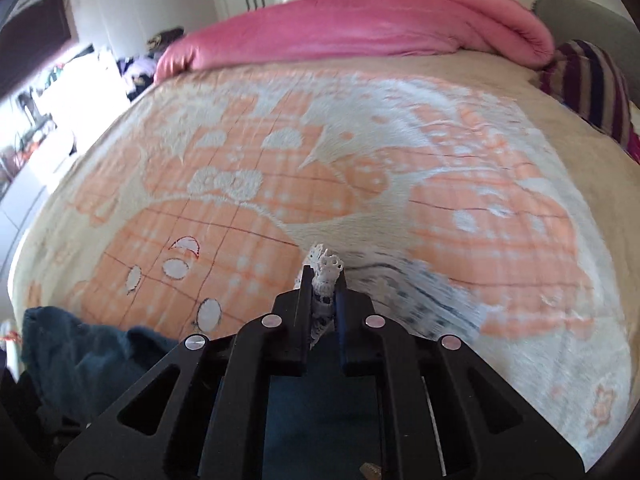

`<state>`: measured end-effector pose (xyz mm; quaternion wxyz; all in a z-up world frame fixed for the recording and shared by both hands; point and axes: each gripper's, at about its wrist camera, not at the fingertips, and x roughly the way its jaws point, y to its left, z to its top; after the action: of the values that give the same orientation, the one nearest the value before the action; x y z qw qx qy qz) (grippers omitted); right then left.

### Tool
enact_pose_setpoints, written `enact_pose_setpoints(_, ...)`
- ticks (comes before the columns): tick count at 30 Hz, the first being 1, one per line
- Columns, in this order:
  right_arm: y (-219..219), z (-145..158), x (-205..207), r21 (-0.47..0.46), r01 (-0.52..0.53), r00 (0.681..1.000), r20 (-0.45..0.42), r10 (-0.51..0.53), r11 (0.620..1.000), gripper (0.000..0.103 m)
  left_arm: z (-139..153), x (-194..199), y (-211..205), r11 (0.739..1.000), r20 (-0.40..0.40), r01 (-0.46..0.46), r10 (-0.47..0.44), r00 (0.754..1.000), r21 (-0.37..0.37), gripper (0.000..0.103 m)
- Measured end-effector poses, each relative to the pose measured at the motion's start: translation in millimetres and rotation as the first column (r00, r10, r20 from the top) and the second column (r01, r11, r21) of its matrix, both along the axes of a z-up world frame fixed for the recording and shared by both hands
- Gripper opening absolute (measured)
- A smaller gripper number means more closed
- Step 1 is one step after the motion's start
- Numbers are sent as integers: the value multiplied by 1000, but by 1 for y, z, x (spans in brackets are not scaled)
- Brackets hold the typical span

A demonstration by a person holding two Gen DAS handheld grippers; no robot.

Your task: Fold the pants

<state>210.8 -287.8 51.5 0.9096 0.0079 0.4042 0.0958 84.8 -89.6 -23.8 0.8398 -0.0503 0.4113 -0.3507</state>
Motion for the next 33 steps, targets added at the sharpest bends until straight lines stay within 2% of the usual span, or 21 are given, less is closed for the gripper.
enact_pose_setpoints(7,-63,15,-63,104,81,996,16,-84,991,5,0,-5,-8,998,62,-24,20,998,64,10)
enact_pose_setpoints(10,-75,12,-81,127,100,995,7,-101,987,5,6,-7,-6,997,95,-16,8,995,79,6)
enact_pose_setpoints(18,-97,-2,-128,214,146,989,-31,-142,966,5,23,-24,-1,996,133,31,-42,990,81,6)
enact_pose_setpoints(24,-115,-21,-164,296,173,984,-84,-155,939,5,28,-44,4,995,145,53,-64,987,80,6)
enact_pose_setpoints(29,-122,-49,-180,339,201,975,-157,-156,919,8,17,-53,-2,992,123,59,-73,990,113,6)
enact_pose_setpoints(33,-126,-60,-184,370,217,971,-180,-159,903,9,13,-59,-12,984,133,89,-110,985,155,6)
